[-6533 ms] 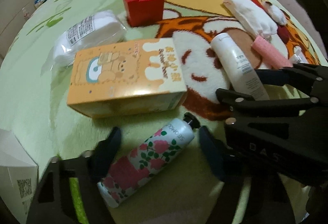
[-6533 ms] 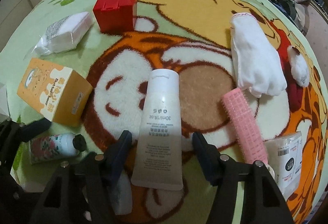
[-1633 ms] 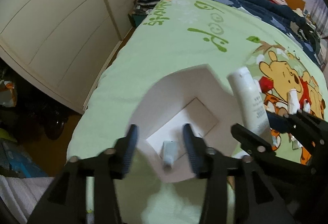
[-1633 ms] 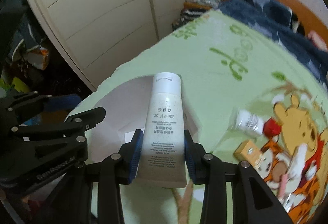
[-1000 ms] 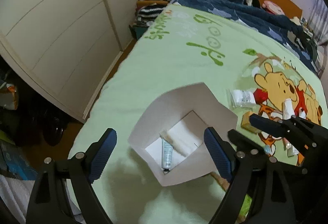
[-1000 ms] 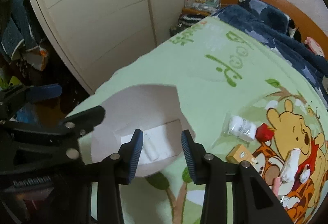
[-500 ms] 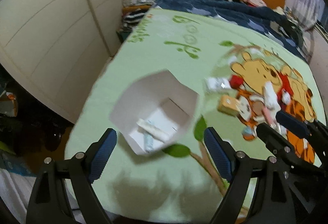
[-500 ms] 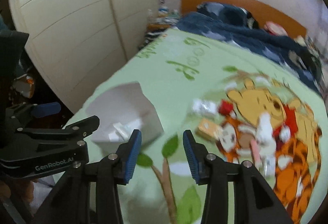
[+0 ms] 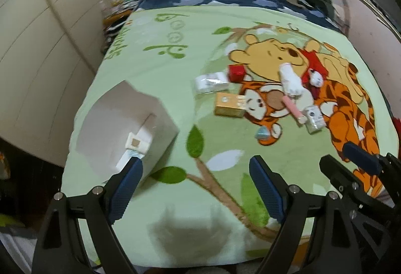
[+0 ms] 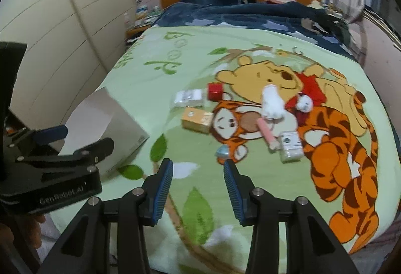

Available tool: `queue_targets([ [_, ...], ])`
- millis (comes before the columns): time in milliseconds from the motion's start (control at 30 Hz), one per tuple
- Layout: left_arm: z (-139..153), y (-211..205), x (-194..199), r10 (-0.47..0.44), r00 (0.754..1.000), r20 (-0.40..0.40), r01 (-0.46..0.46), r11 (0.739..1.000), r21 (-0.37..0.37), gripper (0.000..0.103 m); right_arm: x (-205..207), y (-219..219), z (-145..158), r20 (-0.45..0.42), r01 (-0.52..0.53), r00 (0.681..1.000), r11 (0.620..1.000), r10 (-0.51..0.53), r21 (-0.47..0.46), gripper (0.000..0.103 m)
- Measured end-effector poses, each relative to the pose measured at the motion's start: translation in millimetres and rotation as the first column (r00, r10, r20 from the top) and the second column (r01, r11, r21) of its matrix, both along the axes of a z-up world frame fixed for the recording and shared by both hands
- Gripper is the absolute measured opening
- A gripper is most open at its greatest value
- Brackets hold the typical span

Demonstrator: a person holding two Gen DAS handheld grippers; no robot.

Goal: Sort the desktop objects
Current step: 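Move both open grippers back toward the remaining items, then grasp the blue-grey sponge with the left gripper while the right grasps the pink roller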

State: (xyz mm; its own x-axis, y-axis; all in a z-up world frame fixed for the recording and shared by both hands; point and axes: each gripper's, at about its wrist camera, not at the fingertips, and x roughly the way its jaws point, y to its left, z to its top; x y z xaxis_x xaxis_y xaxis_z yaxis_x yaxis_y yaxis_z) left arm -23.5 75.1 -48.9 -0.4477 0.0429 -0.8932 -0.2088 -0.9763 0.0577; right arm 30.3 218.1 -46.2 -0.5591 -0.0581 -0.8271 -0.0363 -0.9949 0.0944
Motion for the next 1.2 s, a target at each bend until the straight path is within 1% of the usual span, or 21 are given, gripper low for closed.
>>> queue_targets([
  [200,-11.2,34.2,-2.8,-0.066,0.998,0.014,0.066,0.998,0.000,0.088,0.3,33.4,-9.9,0.010,0.072,0.997,0.997,-0.072,0.009,0.043],
  [333,-31.7,52.3,-10.9,-0.091,0.996,0.025,0.091,0.996,-0.006,0.088,-4.8,57.3,-25.8,0.025,0.111,0.993,0.993,-0.111,0.029,0.043],
  [433,-54.9,68.7,-21.3,-0.107,0.994,0.035,0.108,0.994,-0.012,0.088,-12.0,77.1,-43.6,0.029,0.128,0.991,0.990,-0.130,0.057,0.043],
  [500,-72.5,84.9,-30.7,-0.124,0.992,0.036,0.125,0.992,-0.014,0.088,-20.1,96.7,-60.8,0.035,0.154,0.987,0.986,-0.156,0.065,0.043],
  [667,-111.5,133.0,-51.6,-0.181,0.982,0.061,0.179,0.983,0.042,0.088,-41.1,147.7,-105.3,0.062,0.225,0.971,0.970,-0.231,0.094,0.043],
  [767,-146.3,173.5,-67.2,-0.216,0.972,0.089,0.211,0.976,0.061,0.088,-53.9,177.1,-137.5,0.087,0.243,0.964,0.964,-0.252,0.103,0.043],
  [833,-169.7,185.3,-76.4,-0.195,0.975,0.102,0.192,0.980,0.046,0.088,-60.9,192.0,-157.5,0.105,0.247,0.961,0.964,-0.257,0.099,0.043],
  [900,-192.8,196.0,-85.2,-0.174,0.978,0.114,0.172,0.985,0.029,0.088,-67.6,199.7,-174.2,0.112,0.226,0.966,0.971,-0.233,0.072,0.043],
  [967,-210.9,195.9,-90.1,-0.150,0.982,0.119,0.151,0.989,0.002,0.088,-74.1,202.0,-186.4,0.110,0.199,0.973,0.979,-0.204,0.054,0.043],
  [1133,-247.2,188.5,-101.5,-0.100,0.987,0.127,0.107,0.993,-0.042,0.086,-109.7,183.3,-202.1,0.089,0.072,0.993,0.996,-0.077,0.058,0.043],
  [1200,-260.9,185.9,-105.1,-0.092,0.987,0.133,0.101,0.993,-0.060,0.083,-127.7,172.8,-206.9,0.089,0.024,0.996,0.998,-0.030,0.063,0.043],
])
